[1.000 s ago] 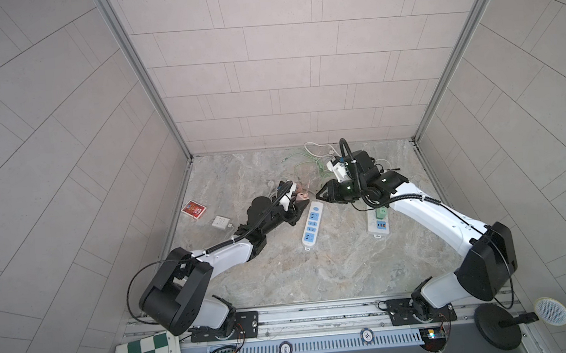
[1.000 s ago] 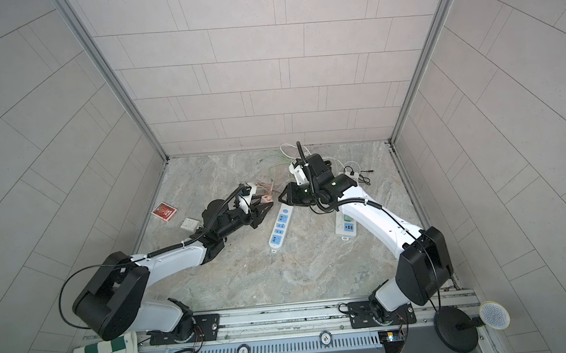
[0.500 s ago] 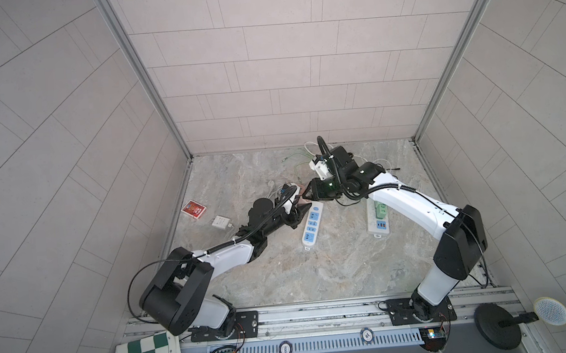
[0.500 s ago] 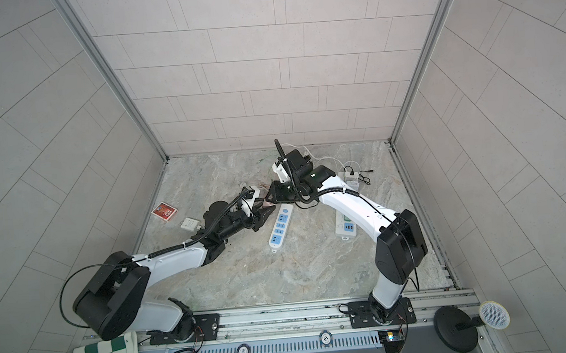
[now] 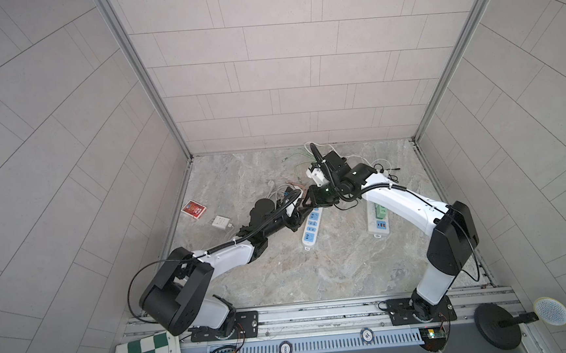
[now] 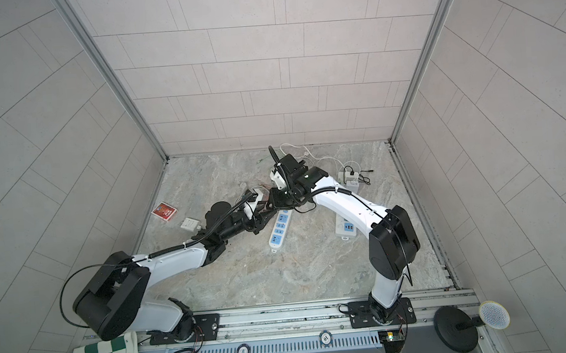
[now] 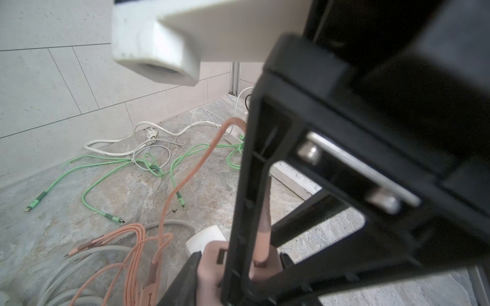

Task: Insert plugs into power strip
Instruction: Move the socket to the center of the table.

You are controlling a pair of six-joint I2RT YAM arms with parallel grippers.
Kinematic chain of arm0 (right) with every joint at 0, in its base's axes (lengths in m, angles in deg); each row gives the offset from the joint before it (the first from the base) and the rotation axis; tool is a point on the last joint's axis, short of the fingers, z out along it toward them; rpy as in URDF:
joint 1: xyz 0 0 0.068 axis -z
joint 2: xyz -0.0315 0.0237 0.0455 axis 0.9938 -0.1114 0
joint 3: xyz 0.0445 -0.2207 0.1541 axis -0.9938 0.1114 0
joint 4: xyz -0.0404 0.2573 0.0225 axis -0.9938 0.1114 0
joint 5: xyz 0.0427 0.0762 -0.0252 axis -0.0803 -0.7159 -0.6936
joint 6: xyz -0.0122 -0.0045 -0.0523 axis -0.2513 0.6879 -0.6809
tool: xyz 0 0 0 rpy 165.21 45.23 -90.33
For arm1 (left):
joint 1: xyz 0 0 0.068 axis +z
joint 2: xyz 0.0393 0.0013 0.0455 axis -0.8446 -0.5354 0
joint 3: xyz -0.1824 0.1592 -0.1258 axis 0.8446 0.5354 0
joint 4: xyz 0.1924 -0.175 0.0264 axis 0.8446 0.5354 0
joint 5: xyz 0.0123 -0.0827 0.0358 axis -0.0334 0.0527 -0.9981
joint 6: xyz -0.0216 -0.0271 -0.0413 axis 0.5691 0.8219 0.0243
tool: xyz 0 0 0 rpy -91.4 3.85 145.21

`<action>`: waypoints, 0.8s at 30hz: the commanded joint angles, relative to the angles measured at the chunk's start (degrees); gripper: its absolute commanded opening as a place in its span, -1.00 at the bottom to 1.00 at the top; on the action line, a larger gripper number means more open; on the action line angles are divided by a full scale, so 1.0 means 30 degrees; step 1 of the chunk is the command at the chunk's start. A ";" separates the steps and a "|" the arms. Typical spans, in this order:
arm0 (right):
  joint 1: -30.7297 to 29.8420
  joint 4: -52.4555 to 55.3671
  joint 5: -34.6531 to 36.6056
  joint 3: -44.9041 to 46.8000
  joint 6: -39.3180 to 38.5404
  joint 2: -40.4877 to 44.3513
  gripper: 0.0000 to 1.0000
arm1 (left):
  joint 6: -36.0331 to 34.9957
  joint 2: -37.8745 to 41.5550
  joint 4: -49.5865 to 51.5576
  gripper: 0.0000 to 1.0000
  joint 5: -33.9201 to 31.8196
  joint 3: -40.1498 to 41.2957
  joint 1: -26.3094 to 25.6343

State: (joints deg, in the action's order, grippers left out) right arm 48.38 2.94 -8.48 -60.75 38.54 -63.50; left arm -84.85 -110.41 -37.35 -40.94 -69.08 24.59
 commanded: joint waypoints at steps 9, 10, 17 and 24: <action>-0.0476 0.1937 -0.1653 -0.0863 -0.1194 -0.1183 -0.57 | -0.0856 0.0454 -0.1505 -0.19 0.0629 -0.0706 -0.0070; -0.0476 0.1911 -0.1679 -0.0847 -0.1218 -0.1177 -0.64 | -0.0857 0.0460 -0.1480 -0.14 0.0625 -0.0728 -0.0069; -0.0478 0.1907 -0.0325 -0.0859 -0.1088 -0.0923 -0.99 | -0.0460 0.0813 -0.1088 0.46 -0.0343 -0.0518 -0.0063; 0.0351 0.2918 0.2738 -0.1352 -0.1092 -0.0557 -1.00 | -0.0055 0.3207 0.0778 0.64 -0.2359 0.0784 -0.0085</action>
State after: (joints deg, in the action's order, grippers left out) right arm 48.20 7.42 -6.08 -63.92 35.43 -66.32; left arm -86.10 -105.04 -34.40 -44.04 -67.75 24.22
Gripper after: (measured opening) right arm 0.246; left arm 0.815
